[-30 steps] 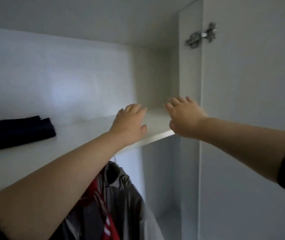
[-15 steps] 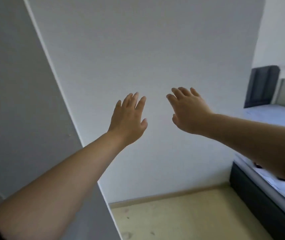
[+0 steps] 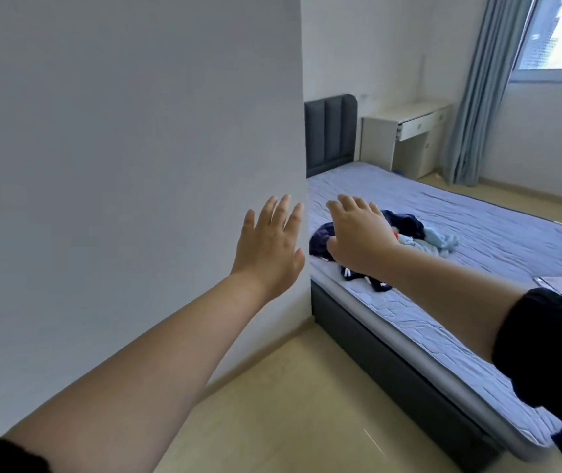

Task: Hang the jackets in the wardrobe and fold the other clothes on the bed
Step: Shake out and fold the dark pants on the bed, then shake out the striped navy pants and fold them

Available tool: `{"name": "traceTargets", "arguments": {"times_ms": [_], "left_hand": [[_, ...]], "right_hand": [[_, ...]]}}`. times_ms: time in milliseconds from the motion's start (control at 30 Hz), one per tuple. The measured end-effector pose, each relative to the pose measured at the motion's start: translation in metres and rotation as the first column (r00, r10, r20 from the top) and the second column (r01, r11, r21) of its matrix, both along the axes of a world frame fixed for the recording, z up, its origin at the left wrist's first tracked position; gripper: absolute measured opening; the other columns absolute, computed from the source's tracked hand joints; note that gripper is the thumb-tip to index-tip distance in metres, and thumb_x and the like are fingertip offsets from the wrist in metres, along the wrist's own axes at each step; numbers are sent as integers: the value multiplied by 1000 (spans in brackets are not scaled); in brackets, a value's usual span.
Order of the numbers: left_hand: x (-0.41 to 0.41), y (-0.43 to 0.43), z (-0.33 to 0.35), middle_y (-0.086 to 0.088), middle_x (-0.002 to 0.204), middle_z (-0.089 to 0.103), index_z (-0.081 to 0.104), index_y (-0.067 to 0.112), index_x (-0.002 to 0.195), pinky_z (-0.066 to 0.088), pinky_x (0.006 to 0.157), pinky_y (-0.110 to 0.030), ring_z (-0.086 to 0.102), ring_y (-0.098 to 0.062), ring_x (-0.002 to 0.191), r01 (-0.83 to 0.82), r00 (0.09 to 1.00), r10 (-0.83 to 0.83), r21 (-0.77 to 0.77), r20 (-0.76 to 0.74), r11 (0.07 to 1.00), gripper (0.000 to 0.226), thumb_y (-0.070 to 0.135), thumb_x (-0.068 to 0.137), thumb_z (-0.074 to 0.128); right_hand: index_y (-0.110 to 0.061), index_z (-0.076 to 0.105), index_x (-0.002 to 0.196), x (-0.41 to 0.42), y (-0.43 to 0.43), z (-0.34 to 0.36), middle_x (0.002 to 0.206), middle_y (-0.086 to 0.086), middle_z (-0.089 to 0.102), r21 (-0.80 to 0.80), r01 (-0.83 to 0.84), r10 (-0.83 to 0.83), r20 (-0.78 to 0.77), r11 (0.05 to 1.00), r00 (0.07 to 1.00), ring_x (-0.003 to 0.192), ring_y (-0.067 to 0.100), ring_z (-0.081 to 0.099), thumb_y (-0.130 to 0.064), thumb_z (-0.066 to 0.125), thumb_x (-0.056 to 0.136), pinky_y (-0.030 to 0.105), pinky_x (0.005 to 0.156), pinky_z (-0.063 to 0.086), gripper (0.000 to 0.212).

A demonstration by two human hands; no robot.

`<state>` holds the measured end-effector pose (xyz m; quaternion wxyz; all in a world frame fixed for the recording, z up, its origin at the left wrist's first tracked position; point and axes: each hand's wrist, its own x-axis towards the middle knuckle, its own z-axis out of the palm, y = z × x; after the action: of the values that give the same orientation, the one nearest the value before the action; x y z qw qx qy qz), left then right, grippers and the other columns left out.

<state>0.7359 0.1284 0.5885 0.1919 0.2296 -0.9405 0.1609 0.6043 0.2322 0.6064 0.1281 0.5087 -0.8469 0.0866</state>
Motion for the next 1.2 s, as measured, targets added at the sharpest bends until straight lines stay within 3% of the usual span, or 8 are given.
{"name": "traceTargets", "arguments": {"times_ms": [100, 267, 500, 667, 767, 1000, 1100, 1200], "left_hand": [[-68, -38, -20, -9, 158, 12, 15, 17, 150, 16, 114, -49, 10, -27, 145, 33, 999, -34, 110, 5, 993, 66, 40, 94, 41], [-184, -77, -50, -10, 159, 4, 10, 17, 151, 19, 114, -46, 7, -27, 145, 75, 984, -109, 228, 142, 971, 67, 38, 94, 39], [-325, -88, -102, -10, 159, 6, 11, 16, 152, 18, 116, -48, 8, -26, 146, 139, 958, -233, 438, 169, 888, 71, 38, 94, 45], [-414, -115, -154, -10, 159, 8, 12, 15, 152, 17, 114, -45, 10, -25, 145, 168, 940, -285, 473, 186, 865, 69, 34, 94, 45], [-465, -144, -181, -10, 159, 8, 14, 15, 152, 18, 115, -43, 11, -25, 145, 91, 954, -226, 530, 195, 843, 71, 34, 93, 49], [-537, -220, -252, -11, 159, 10, 17, 15, 151, 20, 114, -37, 18, -27, 143, -151, 975, -26, 744, 221, 651, 67, 26, 94, 49], [-554, -250, -291, -9, 159, 10, 18, 16, 150, 22, 112, -37, 18, -26, 142, -223, 972, 52, 825, 231, 518, 66, 24, 93, 49], [-576, -283, -336, -6, 159, 8, 17, 19, 151, 24, 111, -37, 19, -25, 142, -251, 967, 86, 859, 238, 446, 66, 23, 93, 49]], "right_hand": [[-10, 39, 133, -52, -28, -27, 135, 9, 43, 47, 56, -58, 52, 997, 997, 128, 29, 36, -22, 50, 87, 41, 109, 28, 49], [-11, 38, 136, -150, -41, -52, 138, 9, 41, 97, 188, -201, 148, 977, 968, 130, 29, 34, -20, 52, 86, 41, 109, 27, 54], [-11, 36, 139, -282, -23, -99, 141, 10, 39, 184, 382, -419, 251, 906, 873, 132, 30, 33, -19, 53, 85, 40, 108, 26, 57], [-11, 36, 138, -376, -48, -154, 141, 9, 39, 203, 380, -429, 333, 902, 839, 130, 29, 35, -14, 51, 85, 40, 106, 31, 56], [-9, 39, 133, -434, -84, -186, 136, 10, 42, 204, 318, -374, 386, 926, 843, 123, 31, 38, -11, 50, 82, 39, 101, 34, 53], [-6, 39, 133, -531, -187, -257, 134, 11, 42, 265, 189, -293, 443, 946, 847, 124, 32, 38, -10, 51, 82, 40, 104, 33, 52], [-5, 35, 138, -552, -224, -298, 141, 13, 36, 303, 154, -287, 464, 940, 838, 129, 34, 34, -12, 54, 83, 40, 108, 28, 59], [-6, 32, 142, -570, -250, -355, 152, 15, 25, 343, 155, -304, 439, 926, 846, 137, 33, 25, -15, 54, 86, 44, 113, 20, 61]]}}
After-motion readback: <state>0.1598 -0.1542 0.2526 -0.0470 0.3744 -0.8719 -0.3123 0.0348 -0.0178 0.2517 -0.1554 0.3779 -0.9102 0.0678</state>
